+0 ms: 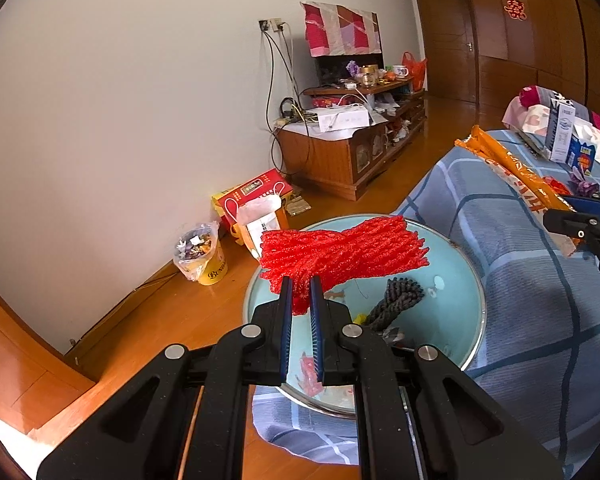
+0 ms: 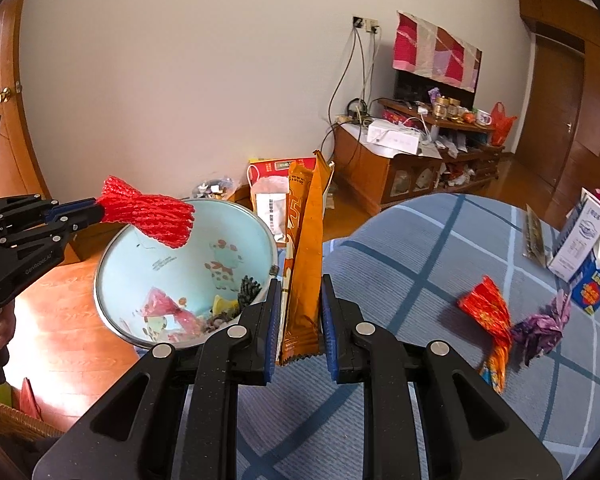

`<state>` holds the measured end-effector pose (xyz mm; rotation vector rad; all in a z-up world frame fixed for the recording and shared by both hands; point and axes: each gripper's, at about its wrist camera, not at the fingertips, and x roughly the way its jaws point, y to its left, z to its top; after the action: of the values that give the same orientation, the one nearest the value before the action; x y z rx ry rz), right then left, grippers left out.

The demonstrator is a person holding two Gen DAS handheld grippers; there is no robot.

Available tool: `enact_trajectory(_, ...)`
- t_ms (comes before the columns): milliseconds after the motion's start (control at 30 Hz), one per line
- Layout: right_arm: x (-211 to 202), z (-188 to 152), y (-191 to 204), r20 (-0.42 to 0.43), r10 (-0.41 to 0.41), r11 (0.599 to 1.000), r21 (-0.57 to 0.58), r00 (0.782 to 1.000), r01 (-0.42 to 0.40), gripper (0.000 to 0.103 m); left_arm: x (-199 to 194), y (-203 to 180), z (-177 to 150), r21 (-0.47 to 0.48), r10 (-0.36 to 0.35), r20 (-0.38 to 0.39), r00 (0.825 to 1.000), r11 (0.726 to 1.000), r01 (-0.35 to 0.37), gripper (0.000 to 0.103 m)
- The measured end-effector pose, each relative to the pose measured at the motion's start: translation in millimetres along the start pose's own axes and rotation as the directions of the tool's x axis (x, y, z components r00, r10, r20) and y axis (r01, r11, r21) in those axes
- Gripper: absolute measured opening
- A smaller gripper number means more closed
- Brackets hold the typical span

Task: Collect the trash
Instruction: 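Carry the wrapper and mesh bag over the blue bucket and open both grippers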

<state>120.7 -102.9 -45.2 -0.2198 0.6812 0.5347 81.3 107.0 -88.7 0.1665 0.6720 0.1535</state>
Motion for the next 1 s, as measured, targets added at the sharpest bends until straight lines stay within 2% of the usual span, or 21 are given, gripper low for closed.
enact_trajectory(1000,26,10,28,-0.025,0.056,0.996,-0.068,0.998,-0.057,0.02,4,28,-8,-0.047,0.075,-0.028,0.997,0.996,-0.077,0.008)
